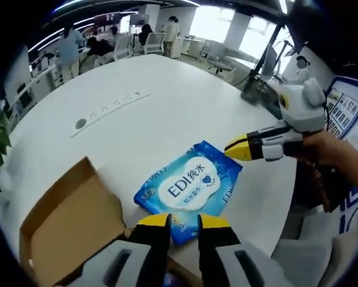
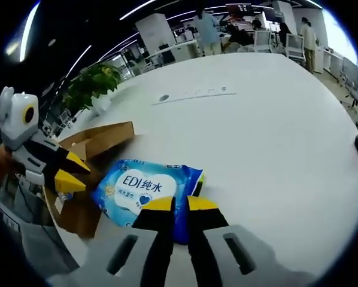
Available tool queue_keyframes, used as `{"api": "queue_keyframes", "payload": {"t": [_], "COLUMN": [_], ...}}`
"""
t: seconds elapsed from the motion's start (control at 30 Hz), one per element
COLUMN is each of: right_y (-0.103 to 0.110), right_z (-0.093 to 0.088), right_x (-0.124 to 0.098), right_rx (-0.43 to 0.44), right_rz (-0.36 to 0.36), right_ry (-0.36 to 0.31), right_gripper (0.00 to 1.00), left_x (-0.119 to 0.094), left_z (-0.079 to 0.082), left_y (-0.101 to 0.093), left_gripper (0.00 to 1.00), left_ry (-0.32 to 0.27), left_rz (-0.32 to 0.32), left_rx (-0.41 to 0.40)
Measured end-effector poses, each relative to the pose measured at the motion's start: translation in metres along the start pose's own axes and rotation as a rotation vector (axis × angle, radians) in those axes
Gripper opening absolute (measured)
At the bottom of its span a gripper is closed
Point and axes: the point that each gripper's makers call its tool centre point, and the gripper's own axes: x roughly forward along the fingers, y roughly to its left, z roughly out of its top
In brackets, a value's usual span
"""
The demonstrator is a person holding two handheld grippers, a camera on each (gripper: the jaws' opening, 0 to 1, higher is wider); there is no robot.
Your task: Operate the shoe box by opening the lid, removing the specified soft item, and placing it in the target area until the item is outside and the box remains undamaged.
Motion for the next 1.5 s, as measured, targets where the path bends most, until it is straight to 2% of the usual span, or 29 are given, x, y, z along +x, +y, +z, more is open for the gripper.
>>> {"api": "queue_keyframes", "payload": {"t": [0.37,0.8,1.1,1.2,1.3,1.43,1.5], "right_y": [0.013,0.037,0.054,0.064,0.072,0.083,0.089], "right_z": [0.001,0.004,0.008,0.01,0.012,0.015,0.015], "right_x": [-0.021,-0.04,-0.046,-0.048,-0.049,-0.05,-0.05], "right_rx": [-0.062,-0.146,-0.259,-0.322,-0.379,-0.417,-0.452], "right_rz": [0.014,0.035,0.045,0.056,0.064,0.081,0.09], "right_ry": [0.015,0.03,0.042,0.049,0.051,0.058,0.069], "right_gripper": [0.1,0.22,0.28,0.3,0.29,0.32,0.33], "left_x": [-0.021,-0.048,-0.067,-0.071,-0.075,-0.079,-0.081], "left_z": [-0.007,-0.026,-0.04,-0.046,-0.054,-0.064,-0.069], "left_y": [0.001,0.014,0.021,0.023,0.027,0.027,0.03], "left_gripper": [0.23,0.28,0.3,0.31,0.32,0.32,0.32], "left_ry": [-0.046,-0.075,-0.09,-0.093,-0.08,-0.065,-0.051], "left_rz": [-0.004,0.018,0.006,0.001,0.001,-0.031,-0.027], "left_rx": [-0.005,0.007,0.006,0.016,0.034,0.049,0.086]}}
